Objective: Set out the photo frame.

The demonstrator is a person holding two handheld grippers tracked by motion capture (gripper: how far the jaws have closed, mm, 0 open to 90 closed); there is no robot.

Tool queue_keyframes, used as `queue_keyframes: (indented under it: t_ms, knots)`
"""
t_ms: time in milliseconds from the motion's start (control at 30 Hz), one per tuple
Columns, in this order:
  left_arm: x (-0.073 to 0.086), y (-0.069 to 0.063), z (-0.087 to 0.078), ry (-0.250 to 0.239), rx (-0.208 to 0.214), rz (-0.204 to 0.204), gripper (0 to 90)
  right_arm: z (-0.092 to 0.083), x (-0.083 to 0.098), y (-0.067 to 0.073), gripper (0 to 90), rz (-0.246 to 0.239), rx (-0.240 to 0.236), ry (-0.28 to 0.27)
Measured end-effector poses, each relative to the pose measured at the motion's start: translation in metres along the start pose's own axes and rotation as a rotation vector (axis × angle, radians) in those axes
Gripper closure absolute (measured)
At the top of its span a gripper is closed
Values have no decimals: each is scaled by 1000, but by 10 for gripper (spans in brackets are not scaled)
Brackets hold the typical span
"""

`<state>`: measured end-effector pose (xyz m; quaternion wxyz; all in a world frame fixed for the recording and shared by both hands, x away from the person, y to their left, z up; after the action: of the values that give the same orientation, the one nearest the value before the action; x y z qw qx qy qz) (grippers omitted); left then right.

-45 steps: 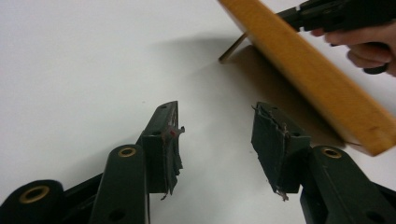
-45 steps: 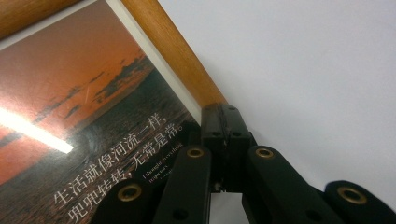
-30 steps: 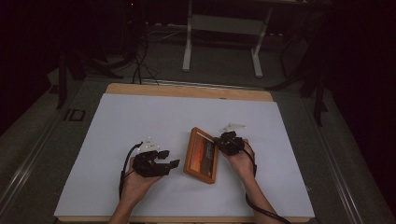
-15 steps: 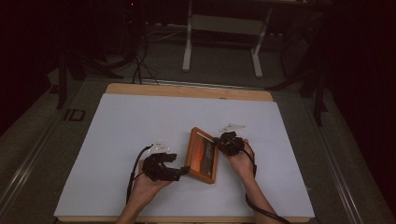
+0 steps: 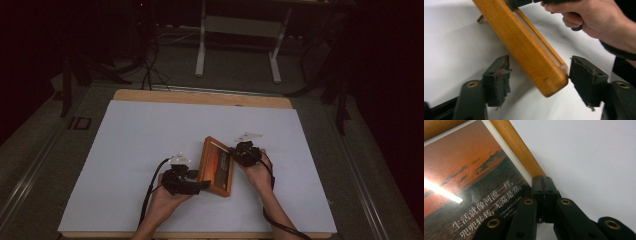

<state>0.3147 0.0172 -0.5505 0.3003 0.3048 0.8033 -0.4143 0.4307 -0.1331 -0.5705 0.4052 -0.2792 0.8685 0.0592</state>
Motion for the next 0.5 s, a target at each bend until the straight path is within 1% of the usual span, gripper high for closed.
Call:
queue_keyframes:
  t_ms: [33,133,200,233,300,333,467,500]
  knots:
    - [0,0,0,0,0,0,377,0,0,0,900,0,0,0]
    - [-2,0,3,-10,14,-25,403,0,0,0,900,1,0,-3]
    - [-3,0,4,-9,15,-31,416,0,0,0,900,0,-1,-3]
    - [-4,2,6,-14,20,-48,416,0,0,0,900,0,-1,-3]
    - [-5,4,7,-22,27,-72,452,0,0,0,900,-10,-1,-1]
    - [-5,4,7,-22,28,-77,457,0,0,0,900,-16,-2,0]
    - [-5,3,8,-25,19,-93,469,-1,1,-1,900,-9,-34,4]
    - [-5,3,8,-24,16,-97,473,-2,1,-1,900,-16,-36,6]
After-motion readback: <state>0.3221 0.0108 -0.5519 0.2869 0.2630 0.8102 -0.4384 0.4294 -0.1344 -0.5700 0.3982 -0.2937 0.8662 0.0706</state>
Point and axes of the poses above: each handheld gripper's, and its own axes: z roughly forward along the jaws, x roughly out of its underside, y roughly to its left, the point moved 8 cm from there along z, roughly forward along the jaws, and after that the axes turned 10 degrees about x, right-handed, at the moved point
